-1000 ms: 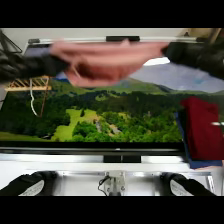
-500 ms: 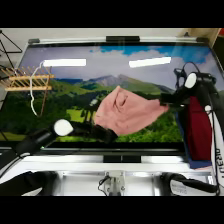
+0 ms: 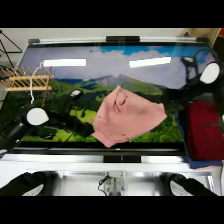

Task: Fold the shirts.

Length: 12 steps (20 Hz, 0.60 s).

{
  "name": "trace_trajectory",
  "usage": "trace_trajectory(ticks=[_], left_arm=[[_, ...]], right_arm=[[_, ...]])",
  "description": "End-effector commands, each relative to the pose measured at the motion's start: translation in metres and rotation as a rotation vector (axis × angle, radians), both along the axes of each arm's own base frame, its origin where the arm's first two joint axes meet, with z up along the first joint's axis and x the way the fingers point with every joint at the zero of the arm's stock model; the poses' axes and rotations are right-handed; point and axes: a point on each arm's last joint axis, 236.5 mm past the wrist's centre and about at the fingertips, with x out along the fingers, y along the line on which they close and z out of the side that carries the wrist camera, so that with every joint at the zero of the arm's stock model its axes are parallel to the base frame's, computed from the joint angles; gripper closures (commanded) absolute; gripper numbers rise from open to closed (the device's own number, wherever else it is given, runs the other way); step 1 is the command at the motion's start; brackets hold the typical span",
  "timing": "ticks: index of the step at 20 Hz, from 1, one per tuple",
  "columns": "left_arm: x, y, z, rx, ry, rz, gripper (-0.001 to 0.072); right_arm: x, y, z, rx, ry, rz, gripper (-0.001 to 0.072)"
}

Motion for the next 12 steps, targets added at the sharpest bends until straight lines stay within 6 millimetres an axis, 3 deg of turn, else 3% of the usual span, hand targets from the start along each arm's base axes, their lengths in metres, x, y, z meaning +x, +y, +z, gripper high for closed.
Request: trace_trajectory(ticks=[1,3,6,9,12], left_arm=[[-0.01,0.056,-0.043,0.141,0.097,0.067,0.0054],[-0.02,0.05,-0.078,0.093,0.136,0.128,0.0054],[0.002,0.035,-0.097,-0.017,0.102,0.264,0.0054],[0.039,0.017,-0.088,-0.136,0.017,0.355,0.0067],[0.048,0.004,-0.093,-0.202,0.035,0.382,0.0097]], right_arm=[[-0.054,0.078,-0.015,0.109,0.124,0.195,0.0033],[-0.085,0.114,-0.052,0.129,0.209,0.238,0.0033],[-0.117,0.145,-0.087,0.196,0.299,0.194,0.0033],[-0.136,0.15,-0.111,0.205,0.358,0.15,0.0033],[-0.151,0.143,-0.129,0.193,0.409,0.125,0.0033]])
